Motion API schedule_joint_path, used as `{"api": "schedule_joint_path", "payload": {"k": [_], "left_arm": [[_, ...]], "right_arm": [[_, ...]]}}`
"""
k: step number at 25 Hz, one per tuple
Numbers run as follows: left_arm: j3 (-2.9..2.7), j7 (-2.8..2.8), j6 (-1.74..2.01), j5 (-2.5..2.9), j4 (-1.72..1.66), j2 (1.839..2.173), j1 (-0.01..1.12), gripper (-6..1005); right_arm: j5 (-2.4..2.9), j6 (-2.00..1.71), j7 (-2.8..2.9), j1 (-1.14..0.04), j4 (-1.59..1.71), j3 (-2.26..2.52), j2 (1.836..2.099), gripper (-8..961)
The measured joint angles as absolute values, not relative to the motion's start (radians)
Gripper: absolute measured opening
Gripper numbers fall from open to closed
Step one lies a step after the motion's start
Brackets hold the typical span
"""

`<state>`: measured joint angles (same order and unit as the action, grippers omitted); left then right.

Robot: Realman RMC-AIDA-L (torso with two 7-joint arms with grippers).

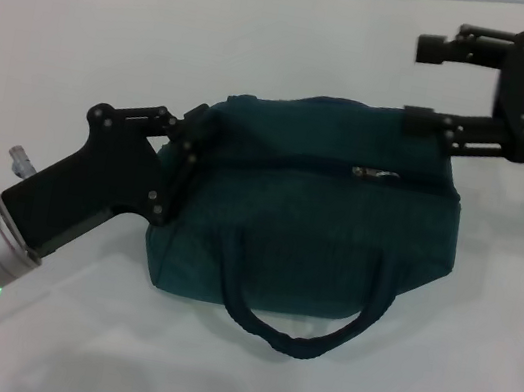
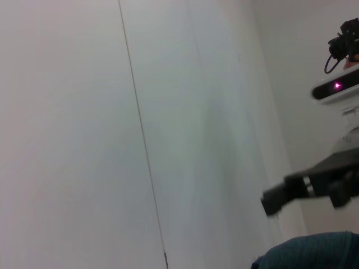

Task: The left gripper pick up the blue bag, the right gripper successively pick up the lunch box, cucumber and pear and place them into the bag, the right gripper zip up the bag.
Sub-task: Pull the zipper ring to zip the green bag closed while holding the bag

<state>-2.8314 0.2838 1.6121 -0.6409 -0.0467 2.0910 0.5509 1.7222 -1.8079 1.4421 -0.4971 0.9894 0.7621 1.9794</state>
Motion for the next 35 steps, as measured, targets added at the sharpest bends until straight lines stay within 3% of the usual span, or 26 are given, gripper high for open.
{"api": "schedule_joint_path", "payload": {"k": [8,16,35], "left_arm": [[-2.832,0.284,1.607,-0.641,-0.047,2.091,0.562,58],[-2.832,0.284,1.596,-0.641,-0.048,2.091,0.566,58],[-2.832,0.284,1.588,-0.641,-0.048,2.092,0.577,55]], "right_arm": [[1.733,-1.914,1.382,-0.46,1.0,0.766,1.966,793],[1.822,-1.92,1.381,-0.459,0.991,0.803,1.975,791],[1.946,-1.864,1.453,-0.496,0.953,0.795,1.938,782]]}}
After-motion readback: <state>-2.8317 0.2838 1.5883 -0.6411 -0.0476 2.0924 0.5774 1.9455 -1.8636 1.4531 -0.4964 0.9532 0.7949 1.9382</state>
